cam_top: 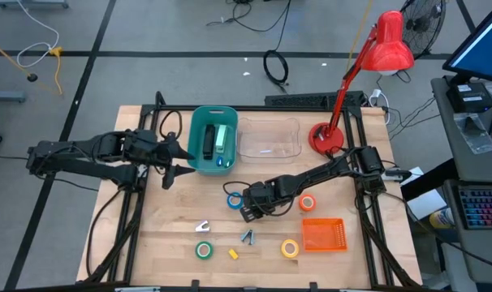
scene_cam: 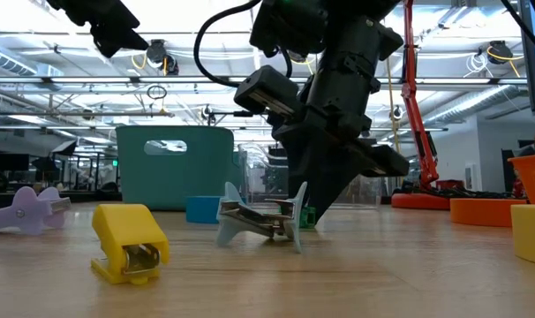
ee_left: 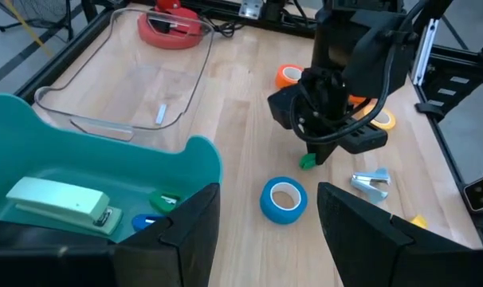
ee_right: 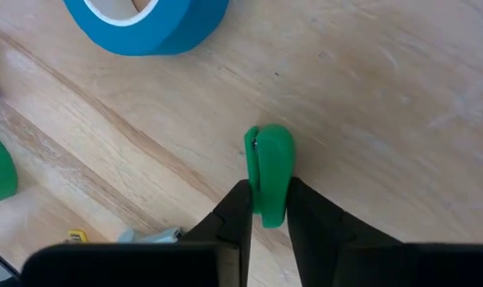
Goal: Pick and place Stapler, Stapler remover, tape
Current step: Put the mini green stapler into the blue bin
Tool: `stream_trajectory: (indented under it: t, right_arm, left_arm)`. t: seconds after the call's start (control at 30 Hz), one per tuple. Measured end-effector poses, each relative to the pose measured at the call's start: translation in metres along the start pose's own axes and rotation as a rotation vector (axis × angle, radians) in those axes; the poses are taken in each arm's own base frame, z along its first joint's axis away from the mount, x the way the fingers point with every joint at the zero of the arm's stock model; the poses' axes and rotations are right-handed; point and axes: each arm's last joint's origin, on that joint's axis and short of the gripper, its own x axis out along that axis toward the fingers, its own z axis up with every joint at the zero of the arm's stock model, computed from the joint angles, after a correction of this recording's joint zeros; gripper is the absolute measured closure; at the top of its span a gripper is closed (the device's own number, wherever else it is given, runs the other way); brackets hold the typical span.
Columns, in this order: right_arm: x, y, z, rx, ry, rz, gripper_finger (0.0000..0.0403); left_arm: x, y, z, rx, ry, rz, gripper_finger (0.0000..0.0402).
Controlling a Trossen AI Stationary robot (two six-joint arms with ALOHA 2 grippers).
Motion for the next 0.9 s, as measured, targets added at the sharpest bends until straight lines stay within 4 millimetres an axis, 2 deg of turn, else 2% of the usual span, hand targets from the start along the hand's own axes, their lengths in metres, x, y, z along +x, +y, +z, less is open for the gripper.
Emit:
stream_trajectory:
  t: [0.4, 0.7, 0.9]
  right_arm:
    - [-0.008, 0.002, 0.002, -0.021, -0.014, 0.033, 0.0353]
    - [-0.033, 0.003, 0.003, -0.018, -0.109, 0.055, 0.0354]
    - [-0.058, 0.006, 0.006, -0.019, -0.182, 0.115, 0.0354]
  left_arm:
    - [0.0, 0.0, 0.0, -0.002, 0.0, 0.0, 0.0188]
    - [0.0, 0.0, 0.0, -0.027, 0.001, -0.001, 0.0188]
    - [0.0, -0.002, 0.004, -0.043, -0.037, -0.034, 0.0188]
